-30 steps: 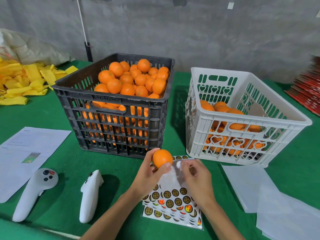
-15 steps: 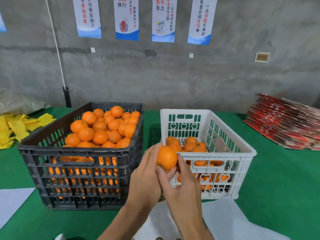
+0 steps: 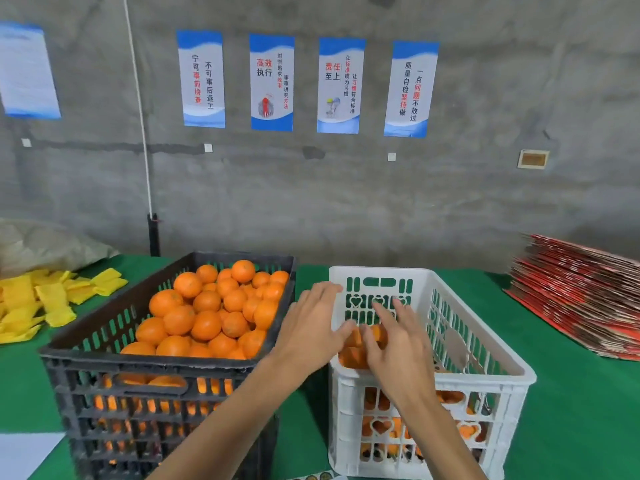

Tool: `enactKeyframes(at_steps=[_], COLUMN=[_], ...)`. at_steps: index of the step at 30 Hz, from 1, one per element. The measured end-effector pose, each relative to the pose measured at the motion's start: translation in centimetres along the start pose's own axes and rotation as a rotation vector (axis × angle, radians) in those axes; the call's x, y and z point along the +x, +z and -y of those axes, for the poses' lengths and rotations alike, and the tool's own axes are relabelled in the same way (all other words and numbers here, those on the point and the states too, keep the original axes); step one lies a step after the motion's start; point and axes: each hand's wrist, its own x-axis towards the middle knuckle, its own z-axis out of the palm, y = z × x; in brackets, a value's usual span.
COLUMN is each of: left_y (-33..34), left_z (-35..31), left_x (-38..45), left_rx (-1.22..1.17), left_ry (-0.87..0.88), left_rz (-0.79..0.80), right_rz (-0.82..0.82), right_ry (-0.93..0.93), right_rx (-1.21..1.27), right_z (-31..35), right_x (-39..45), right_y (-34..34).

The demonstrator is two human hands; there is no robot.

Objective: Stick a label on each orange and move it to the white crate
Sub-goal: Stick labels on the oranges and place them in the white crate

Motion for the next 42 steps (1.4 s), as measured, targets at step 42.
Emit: enactKeyframes(at_steps=[42], left_y=[2.8], left_z=[3.1], left_x=[-16.8], left_rx=[-0.208], left_ry=[0.022], left_rz=[0.043], right_rz=[0.164], right_ry=[0.026], right_rx=[0.725], right_z=[1.2], right_x=[-14.6], right_y=[5.8])
